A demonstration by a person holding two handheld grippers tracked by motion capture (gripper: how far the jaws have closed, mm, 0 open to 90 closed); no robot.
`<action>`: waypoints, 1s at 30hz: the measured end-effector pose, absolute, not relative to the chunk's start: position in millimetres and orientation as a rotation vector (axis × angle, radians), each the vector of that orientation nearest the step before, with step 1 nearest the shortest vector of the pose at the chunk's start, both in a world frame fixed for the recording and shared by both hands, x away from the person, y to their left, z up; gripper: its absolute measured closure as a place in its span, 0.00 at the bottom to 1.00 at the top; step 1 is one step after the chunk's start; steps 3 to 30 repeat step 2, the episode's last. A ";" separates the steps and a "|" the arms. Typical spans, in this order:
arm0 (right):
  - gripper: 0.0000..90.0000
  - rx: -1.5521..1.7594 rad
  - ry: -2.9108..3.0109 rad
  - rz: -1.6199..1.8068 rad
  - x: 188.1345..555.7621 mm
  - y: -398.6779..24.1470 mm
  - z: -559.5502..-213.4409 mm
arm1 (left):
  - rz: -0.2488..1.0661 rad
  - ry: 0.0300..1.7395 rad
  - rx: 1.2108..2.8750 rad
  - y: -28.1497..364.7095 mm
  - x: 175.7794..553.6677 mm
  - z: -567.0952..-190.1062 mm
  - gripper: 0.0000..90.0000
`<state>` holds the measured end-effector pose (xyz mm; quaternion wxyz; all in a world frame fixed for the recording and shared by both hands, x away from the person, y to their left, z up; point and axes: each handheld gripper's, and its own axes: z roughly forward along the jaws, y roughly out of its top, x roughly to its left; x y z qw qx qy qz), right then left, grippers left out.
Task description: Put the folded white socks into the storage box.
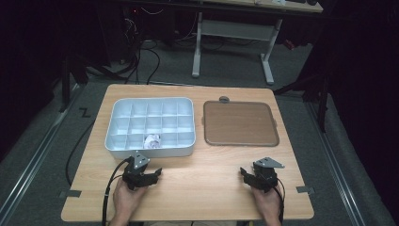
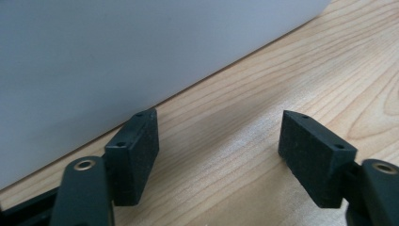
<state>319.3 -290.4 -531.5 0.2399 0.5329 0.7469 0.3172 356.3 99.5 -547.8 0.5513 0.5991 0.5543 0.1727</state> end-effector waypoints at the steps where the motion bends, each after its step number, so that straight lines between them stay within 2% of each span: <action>1: 0.44 1.458 2.044 0.868 319.3 -290.4 -531.5 | 0.411 1.313 1.416 99.4 356.4 -547.9 0.32; 30: 0.44 1.459 2.044 0.868 319.3 -290.4 -531.5 | 0.413 1.314 1.418 99.5 356.4 -547.9 0.32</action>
